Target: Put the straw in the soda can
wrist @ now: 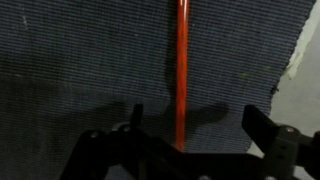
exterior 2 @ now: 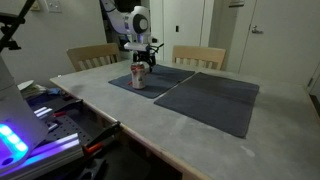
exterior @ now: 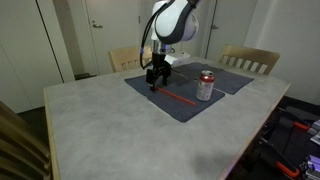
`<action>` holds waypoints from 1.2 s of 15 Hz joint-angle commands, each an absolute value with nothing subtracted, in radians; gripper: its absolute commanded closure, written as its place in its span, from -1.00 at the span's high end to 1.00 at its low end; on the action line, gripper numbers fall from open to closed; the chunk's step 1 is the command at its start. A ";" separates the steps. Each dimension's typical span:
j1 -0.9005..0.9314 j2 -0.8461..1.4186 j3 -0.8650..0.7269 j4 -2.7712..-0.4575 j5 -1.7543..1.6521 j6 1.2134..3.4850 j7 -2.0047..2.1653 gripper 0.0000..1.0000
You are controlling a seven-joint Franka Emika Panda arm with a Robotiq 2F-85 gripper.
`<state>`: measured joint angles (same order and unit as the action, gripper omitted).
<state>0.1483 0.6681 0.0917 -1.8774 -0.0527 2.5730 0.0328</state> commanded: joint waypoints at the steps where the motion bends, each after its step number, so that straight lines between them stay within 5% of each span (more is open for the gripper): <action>1: 0.130 0.676 0.099 -1.888 -0.043 2.628 -0.004 1.00; 9: 0.108 0.698 0.123 -1.894 -0.028 2.669 -0.053 1.00; 16: 0.092 0.715 0.131 -1.882 -0.023 2.677 -0.069 -0.03; 18: 0.086 0.713 0.133 -1.880 -0.022 2.673 -0.073 -0.15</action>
